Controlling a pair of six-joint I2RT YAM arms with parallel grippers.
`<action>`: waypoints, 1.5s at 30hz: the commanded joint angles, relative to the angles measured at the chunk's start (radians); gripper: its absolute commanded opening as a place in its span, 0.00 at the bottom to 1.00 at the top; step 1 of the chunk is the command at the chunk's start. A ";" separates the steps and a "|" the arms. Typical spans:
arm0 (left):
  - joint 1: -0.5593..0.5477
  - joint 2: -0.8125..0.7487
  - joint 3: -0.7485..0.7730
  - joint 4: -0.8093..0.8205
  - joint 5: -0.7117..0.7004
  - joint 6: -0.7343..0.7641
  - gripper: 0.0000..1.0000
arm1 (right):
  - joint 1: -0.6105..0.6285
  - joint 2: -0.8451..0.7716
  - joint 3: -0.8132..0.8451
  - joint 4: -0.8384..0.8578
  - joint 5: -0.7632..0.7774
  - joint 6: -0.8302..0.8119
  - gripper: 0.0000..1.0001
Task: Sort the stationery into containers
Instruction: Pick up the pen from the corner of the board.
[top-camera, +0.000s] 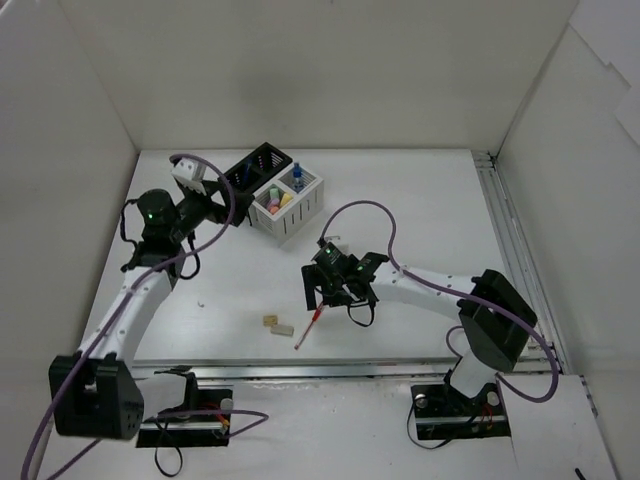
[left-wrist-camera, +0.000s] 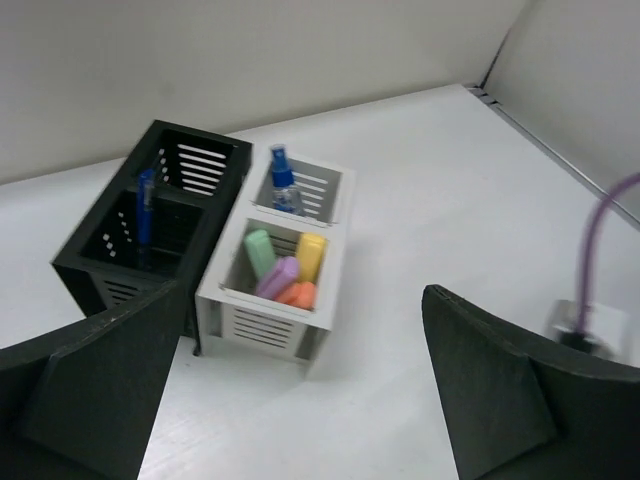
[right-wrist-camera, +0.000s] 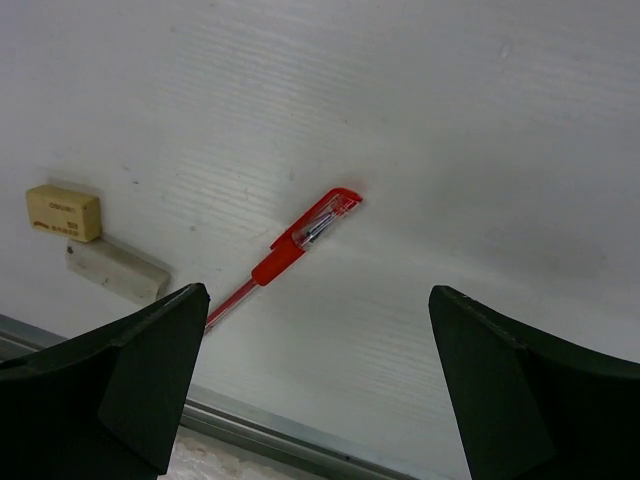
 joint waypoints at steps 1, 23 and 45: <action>-0.086 -0.142 -0.066 -0.045 -0.144 -0.041 1.00 | 0.018 0.044 0.026 -0.010 0.002 0.081 0.89; -0.166 -0.554 -0.152 -0.397 -0.526 -0.056 1.00 | 0.027 0.270 0.210 -0.228 0.198 0.272 0.19; -0.235 -0.146 -0.102 -0.036 0.359 -0.064 1.00 | 0.055 -0.218 0.207 0.054 0.539 0.096 0.00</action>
